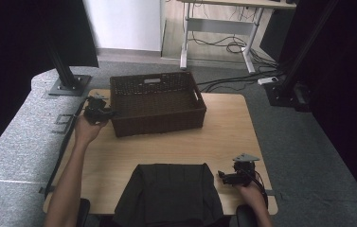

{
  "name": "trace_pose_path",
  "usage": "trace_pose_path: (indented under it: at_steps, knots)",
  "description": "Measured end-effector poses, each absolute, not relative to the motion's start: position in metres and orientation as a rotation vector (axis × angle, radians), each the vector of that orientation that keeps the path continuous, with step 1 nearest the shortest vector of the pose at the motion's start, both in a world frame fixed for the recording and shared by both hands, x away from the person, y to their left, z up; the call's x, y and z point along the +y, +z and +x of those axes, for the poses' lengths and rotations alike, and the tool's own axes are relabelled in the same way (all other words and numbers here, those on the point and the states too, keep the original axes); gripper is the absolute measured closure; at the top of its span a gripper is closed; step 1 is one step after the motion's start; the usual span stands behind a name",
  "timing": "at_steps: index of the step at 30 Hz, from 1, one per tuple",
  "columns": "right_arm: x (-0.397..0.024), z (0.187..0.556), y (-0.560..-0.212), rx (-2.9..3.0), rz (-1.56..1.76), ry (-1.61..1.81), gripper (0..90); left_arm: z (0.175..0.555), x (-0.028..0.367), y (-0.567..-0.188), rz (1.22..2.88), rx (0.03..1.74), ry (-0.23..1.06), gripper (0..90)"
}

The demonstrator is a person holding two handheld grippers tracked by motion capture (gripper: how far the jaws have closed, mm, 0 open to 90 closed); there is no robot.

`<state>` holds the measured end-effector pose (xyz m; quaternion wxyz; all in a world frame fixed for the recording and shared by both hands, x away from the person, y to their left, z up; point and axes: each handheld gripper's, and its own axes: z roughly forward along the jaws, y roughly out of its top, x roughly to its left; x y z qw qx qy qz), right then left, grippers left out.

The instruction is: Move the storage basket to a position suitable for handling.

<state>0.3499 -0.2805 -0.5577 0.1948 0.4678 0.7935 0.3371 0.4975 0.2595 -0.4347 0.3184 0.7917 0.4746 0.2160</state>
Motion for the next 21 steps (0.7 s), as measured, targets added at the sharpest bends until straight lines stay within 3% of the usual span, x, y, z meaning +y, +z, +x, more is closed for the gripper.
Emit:
trace_pose_path:
  at_steps: [21]
  knots:
    - [-0.281, 0.350, -0.558, 2.225, 1.312, 0.945, 0.0, 0.456, 0.235, -0.436, 2.151, 1.075, 0.498, 70.9]
